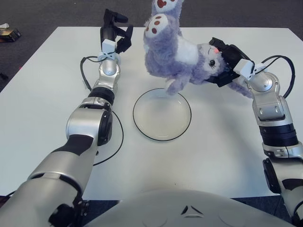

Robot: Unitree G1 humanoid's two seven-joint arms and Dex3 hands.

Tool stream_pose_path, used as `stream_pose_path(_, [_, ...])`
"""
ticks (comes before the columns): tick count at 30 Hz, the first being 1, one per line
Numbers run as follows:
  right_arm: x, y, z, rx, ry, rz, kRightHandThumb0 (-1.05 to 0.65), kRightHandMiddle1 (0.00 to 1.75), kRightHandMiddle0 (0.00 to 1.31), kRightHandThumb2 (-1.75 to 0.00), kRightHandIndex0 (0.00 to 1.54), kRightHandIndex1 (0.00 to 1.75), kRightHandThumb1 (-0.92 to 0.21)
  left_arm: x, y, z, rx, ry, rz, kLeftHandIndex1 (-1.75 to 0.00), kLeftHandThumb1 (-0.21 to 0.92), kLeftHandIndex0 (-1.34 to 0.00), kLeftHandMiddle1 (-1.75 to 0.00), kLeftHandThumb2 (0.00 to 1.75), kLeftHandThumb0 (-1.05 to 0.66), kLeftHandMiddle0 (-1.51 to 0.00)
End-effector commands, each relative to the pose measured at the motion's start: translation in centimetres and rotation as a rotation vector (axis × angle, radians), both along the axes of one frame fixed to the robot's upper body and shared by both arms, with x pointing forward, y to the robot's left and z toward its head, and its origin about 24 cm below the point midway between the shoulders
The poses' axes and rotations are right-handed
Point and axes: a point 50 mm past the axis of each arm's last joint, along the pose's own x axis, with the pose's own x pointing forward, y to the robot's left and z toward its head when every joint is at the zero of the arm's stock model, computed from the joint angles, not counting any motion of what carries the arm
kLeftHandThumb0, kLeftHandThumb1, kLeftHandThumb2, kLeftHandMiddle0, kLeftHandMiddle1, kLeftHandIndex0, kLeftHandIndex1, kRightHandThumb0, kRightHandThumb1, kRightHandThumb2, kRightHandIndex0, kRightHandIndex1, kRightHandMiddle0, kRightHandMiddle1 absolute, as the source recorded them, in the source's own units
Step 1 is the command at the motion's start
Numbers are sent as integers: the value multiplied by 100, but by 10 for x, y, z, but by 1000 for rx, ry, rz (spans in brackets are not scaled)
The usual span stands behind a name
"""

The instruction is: Put the doll into the plate.

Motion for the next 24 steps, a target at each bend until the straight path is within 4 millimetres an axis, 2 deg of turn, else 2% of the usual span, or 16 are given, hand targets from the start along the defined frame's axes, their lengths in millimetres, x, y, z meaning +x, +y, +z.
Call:
stream_pose_path(1, [-4, 3, -2, 10, 44, 30, -43, 175, 53, -120, 88, 175, -40, 0, 0, -6, -2, 25, 0, -169, 92, -25, -175, 46, -35, -46])
stream_pose_path(14, [-11, 11, -15, 41, 166, 82, -42, 175, 50, -115, 88, 175, -44, -1, -2, -9, -5, 35, -11, -168, 92, -26, -175, 45, -35, -48])
stream_pose_path(24, [-15, 13, -22, 29, 189, 101, -42, 175, 49, -113, 87, 175, -46, -1, -3, -10, -9, 41, -17, -167, 92, -27, -175, 44, -35, -48])
